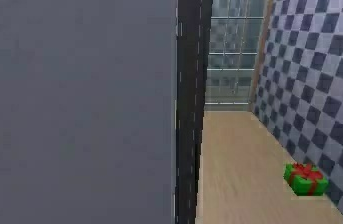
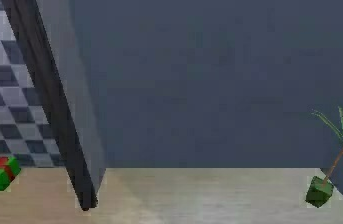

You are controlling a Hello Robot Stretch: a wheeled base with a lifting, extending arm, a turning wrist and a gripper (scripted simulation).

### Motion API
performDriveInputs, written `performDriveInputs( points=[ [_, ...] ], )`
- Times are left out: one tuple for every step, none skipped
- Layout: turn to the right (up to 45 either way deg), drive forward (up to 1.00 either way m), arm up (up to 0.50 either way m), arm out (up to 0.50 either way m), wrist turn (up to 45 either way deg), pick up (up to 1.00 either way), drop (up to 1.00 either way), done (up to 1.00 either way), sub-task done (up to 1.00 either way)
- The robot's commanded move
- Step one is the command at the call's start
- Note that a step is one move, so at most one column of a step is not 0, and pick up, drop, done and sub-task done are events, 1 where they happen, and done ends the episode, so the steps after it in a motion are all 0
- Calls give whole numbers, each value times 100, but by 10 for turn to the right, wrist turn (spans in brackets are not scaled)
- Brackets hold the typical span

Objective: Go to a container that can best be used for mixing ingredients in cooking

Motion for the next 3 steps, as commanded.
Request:
performDriveInputs(
  points=[
    [450,0,0,0,0,0,0,0,0],
    [60,0,0,0,0,0,0,0,0],
    [0,25,0,0,0,0,0,0,0]
  ],
)
